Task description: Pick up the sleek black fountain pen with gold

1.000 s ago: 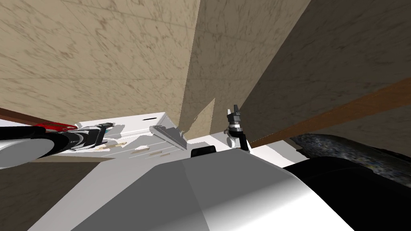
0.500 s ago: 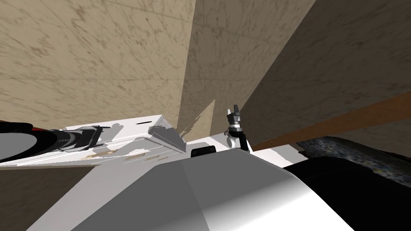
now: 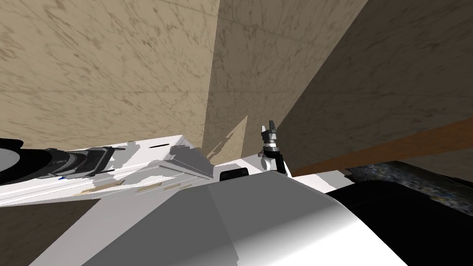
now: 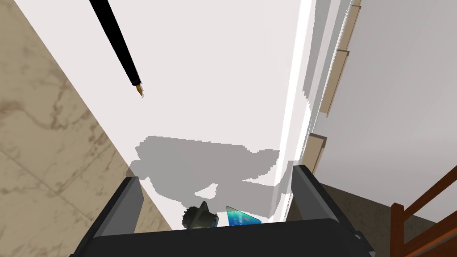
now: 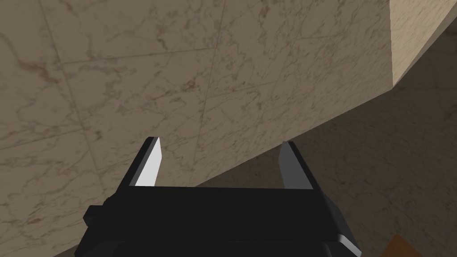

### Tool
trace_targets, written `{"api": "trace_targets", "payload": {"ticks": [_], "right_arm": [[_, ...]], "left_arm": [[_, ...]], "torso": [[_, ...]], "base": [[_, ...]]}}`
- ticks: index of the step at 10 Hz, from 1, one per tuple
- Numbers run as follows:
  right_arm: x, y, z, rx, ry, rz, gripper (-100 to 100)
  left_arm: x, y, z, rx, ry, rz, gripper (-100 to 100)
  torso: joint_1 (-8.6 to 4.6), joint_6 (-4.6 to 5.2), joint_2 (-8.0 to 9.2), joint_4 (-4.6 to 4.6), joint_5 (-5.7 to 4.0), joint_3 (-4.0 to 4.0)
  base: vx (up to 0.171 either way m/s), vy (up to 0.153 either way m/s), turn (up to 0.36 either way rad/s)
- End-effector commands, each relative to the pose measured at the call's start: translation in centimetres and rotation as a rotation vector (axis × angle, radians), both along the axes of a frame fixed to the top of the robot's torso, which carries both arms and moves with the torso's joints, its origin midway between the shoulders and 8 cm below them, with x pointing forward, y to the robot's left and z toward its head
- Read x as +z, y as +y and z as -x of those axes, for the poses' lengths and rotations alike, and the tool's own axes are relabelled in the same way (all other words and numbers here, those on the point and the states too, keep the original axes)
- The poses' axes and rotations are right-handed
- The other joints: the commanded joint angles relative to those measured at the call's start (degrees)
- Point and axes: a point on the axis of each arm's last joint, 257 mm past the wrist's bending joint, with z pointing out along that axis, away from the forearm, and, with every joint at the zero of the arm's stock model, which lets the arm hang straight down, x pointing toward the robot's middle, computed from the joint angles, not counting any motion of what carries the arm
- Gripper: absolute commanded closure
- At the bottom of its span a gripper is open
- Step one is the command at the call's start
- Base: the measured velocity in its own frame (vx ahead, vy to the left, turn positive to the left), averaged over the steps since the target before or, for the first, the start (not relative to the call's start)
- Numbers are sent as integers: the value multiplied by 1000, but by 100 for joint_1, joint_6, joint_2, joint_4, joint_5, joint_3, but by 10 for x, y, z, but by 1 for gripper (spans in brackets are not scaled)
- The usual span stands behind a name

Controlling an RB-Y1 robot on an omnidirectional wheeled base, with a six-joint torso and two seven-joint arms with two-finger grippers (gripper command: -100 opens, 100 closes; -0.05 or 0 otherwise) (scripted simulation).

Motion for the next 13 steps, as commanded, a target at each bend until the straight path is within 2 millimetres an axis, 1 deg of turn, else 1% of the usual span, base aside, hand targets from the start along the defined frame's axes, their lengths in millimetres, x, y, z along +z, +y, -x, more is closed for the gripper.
{"api": "trace_targets", "payload": {"ticks": [1,3,4,5,8,13], "right_arm": [[0,0,0,0,0,0,0],[0,0,0,0,0,0,0],[0,0,0,0,0,0,0],[0,0,0,0,0,0,0],[0,0,0,0,0,0,0],[0,0,0,0,0,0,0]], "left_arm": [[1,-6,4,0,27,43,-100],[-4,-7,14,13,66,54,-100],[-3,-12,17,9,87,92,-100],[-6,-13,23,17,112,99,-100],[-8,-25,34,12,169,178,-100],[-15,-41,63,19,289,267,-100]], "torso": [[0,0,0,0,0,0],[10,0,-12,-3,3,-8],[7,0,6,0,2,2],[5,1,1,0,1,1],[12,0,-9,-3,4,-6],[11,0,1,0,3,0]], "base": [[140,4,-33],[89,0,-10],[89,-10,-41],[99,-1,-22],[127,6,-35],[94,2,-29]]}}
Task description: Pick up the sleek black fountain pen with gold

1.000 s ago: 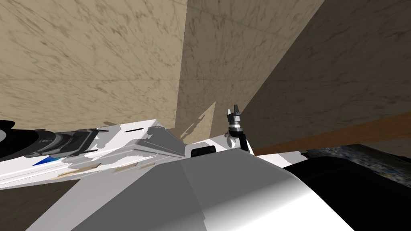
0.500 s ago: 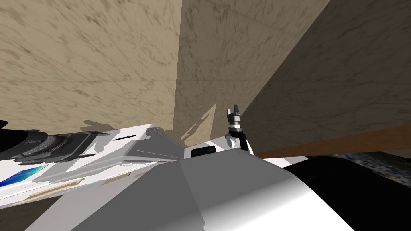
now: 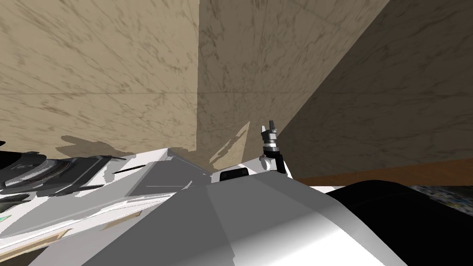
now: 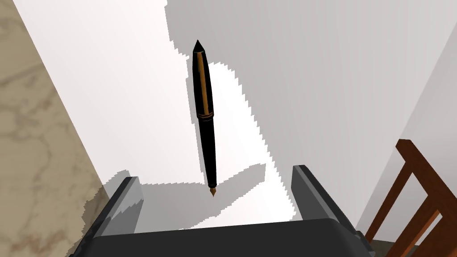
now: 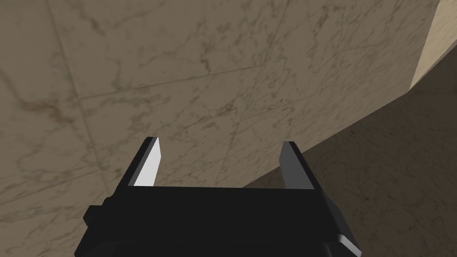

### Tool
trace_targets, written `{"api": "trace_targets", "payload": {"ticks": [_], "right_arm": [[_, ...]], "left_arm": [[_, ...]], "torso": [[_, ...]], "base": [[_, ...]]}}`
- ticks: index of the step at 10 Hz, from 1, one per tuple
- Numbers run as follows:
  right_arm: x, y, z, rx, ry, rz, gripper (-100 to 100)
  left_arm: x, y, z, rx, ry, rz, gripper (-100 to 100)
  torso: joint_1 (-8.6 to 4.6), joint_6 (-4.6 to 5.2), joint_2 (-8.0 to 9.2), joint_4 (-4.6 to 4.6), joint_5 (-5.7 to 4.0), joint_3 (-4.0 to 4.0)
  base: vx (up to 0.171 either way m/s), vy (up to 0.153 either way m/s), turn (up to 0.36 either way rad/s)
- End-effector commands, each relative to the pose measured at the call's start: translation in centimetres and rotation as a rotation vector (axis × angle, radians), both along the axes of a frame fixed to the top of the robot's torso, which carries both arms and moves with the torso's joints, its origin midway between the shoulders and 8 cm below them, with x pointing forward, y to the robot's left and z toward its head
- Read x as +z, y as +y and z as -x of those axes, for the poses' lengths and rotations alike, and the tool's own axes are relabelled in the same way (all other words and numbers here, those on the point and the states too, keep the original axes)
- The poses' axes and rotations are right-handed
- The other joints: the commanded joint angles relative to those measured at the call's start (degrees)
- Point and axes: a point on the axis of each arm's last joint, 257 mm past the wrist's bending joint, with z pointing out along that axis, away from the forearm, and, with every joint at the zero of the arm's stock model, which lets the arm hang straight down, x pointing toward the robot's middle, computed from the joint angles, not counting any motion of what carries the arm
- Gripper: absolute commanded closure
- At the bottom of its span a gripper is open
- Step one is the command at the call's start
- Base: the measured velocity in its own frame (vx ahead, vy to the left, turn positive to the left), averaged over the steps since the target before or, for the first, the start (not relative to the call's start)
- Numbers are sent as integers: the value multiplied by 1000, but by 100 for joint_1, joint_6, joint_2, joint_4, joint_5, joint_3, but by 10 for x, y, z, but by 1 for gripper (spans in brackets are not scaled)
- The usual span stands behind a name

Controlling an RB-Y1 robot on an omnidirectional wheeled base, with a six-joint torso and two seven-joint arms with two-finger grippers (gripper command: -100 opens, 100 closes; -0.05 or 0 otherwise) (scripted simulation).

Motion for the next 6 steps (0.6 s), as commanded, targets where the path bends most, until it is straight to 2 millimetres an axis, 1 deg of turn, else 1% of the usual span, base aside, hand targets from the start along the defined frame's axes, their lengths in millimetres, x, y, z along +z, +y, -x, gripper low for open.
{"api": "trace_targets", "payload": {"ticks": [1,3,6], "right_arm": [[0,0,0,0,0,0,0],[0,0,0,0,0,0,0],[0,0,0,0,0,0,0]], "left_arm": [[-3,-7,10,-3,39,38,-100],[-5,-13,21,-3,85,69,-100],[-7,-21,38,-3,151,106,-100]], "torso": [[0,0,0,0,0,0],[-3,-1,5,1,-1,3],[1,-1,16,4,0,9]], "base": [[90,-4,-37],[71,7,-19],[48,13,-18]]}}
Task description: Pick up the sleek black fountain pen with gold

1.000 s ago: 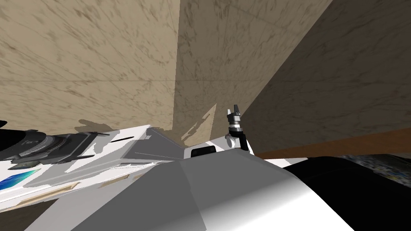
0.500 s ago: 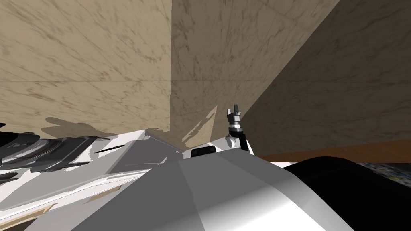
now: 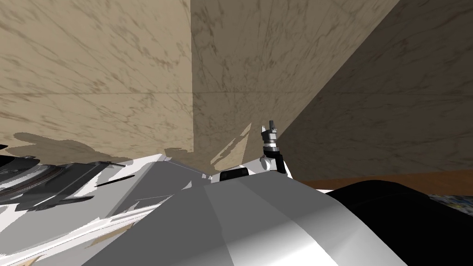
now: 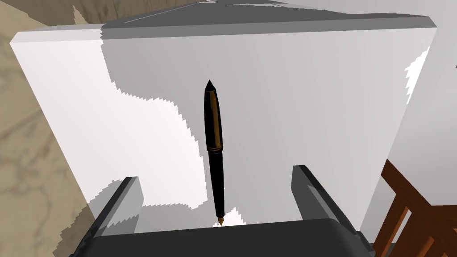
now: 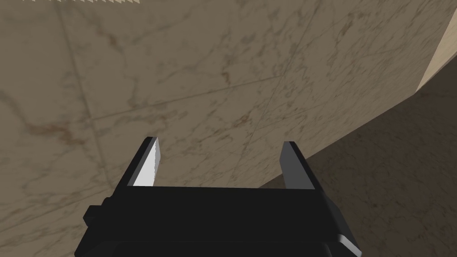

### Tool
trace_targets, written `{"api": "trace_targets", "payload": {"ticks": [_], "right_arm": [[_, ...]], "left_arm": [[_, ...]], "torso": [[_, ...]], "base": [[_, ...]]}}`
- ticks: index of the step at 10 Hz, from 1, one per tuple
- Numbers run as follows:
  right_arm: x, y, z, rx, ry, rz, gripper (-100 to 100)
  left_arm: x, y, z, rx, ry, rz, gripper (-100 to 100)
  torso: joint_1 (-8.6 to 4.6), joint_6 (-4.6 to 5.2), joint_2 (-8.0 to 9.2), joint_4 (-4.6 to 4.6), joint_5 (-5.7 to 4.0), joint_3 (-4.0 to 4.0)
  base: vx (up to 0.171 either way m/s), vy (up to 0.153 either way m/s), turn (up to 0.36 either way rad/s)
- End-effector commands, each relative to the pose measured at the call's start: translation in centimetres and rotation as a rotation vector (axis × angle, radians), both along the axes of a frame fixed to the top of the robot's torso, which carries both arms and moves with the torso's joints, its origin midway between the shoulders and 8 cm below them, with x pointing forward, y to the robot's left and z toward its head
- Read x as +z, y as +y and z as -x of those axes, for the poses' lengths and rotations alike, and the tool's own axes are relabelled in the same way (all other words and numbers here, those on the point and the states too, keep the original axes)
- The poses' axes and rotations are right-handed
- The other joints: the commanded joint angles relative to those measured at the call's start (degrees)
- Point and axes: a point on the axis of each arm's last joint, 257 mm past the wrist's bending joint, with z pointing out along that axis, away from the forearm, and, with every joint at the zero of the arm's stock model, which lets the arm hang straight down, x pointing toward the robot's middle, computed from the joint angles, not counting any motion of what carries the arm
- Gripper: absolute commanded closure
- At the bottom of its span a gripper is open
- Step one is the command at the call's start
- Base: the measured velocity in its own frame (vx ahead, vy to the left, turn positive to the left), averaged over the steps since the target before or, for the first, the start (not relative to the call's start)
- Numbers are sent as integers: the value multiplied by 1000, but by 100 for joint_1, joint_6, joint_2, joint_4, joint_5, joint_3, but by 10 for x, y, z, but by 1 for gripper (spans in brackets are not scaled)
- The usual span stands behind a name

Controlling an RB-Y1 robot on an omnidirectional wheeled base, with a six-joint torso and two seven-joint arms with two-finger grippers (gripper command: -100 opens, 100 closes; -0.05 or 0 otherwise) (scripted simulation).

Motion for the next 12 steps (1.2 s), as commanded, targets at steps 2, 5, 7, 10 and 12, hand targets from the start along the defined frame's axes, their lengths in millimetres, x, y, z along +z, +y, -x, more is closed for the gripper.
{"api": "trace_targets", "payload": {"ticks": [2,5,7,10,12], "right_arm": [[0,0,0,0,0,0,0],[0,0,0,0,0,0,0],[0,0,0,0,0,0,0],[0,0,0,0,0,0,0],[0,0,0,0,0,0,0]], "left_arm": [[0,-1,1,0,5,2,0],[-23,7,-1,14,1,1,-100],[-20,6,-1,13,2,1,100],[-19,6,-2,12,0,-1,100],[-19,6,-2,12,0,-1,0]], "torso": [[-2,-1,8,2,0,4],[-6,-1,29,7,-1,17],[-5,-2,26,7,-2,16],[2,1,14,0,11,6],[4,1,12,-1,11,5]], "base": [[9,3,-2],[-29,-6,-43],[-6,-1,-4],[0,0,0],[0,0,0]]}}
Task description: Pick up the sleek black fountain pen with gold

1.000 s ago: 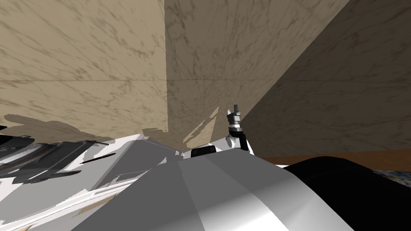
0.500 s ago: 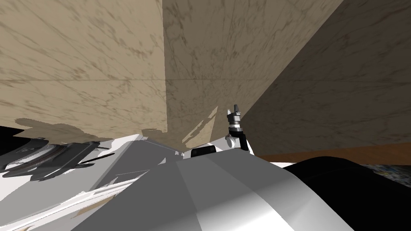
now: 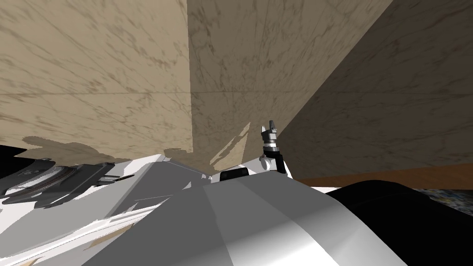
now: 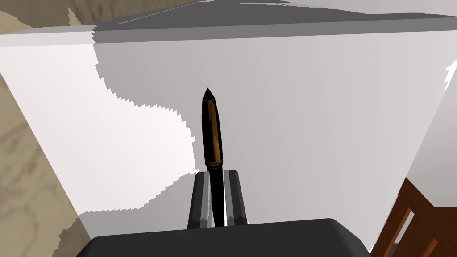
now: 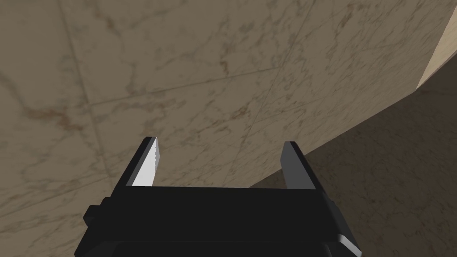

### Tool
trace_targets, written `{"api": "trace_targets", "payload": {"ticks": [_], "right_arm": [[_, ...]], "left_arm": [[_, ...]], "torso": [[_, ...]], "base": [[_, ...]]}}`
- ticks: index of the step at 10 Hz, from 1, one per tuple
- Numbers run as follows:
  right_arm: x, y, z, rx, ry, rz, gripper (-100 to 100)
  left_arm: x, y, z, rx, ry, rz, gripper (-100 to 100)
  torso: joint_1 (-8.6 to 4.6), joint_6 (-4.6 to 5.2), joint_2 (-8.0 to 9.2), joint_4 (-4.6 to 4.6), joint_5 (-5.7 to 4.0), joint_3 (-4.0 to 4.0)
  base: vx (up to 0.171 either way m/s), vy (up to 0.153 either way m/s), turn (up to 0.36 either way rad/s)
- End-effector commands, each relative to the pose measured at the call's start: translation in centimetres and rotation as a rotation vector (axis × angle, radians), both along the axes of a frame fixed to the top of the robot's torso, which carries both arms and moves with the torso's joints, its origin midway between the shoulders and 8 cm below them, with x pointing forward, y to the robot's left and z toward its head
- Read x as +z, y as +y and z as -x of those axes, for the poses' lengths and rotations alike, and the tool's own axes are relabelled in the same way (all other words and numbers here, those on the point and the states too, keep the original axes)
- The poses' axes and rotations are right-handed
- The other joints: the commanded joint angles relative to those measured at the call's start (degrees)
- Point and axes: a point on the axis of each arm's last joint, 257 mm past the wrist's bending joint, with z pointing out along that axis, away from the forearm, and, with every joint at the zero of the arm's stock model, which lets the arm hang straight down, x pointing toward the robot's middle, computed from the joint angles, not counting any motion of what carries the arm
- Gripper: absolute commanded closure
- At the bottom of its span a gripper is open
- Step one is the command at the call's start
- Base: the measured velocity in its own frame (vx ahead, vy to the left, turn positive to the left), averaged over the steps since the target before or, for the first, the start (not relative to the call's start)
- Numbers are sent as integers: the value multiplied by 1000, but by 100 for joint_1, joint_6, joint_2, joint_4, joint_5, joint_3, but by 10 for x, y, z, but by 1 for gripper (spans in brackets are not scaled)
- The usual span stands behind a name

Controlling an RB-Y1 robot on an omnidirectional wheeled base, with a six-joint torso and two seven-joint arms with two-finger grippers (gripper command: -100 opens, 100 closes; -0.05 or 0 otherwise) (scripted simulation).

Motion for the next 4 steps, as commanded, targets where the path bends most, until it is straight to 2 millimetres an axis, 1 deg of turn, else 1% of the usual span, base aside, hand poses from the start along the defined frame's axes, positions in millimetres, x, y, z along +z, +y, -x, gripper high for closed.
{"api": "trace_targets", "payload": {"ticks": [1,2,3,4], "right_arm": [[0,0,0,0,0,0,0],[0,0,0,0,0,0,0],[0,0,0,0,0,0,0],[0,0,0,0,0,0,0]], "left_arm": [[10,-4,2,-6,3,3,100],[17,-6,3,-11,5,3,100],[11,-4,1,-8,2,2,100],[12,-4,1,-8,3,2,0]], "torso": [[0,0,0,0,0,0],[-1,-2,-5,0,-4,-2],[-1,-2,-11,-2,-3,-6],[0,1,-9,-3,0,-6]], "base": [[22,4,49],[43,8,63],[20,3,14],[0,0,0]]}}
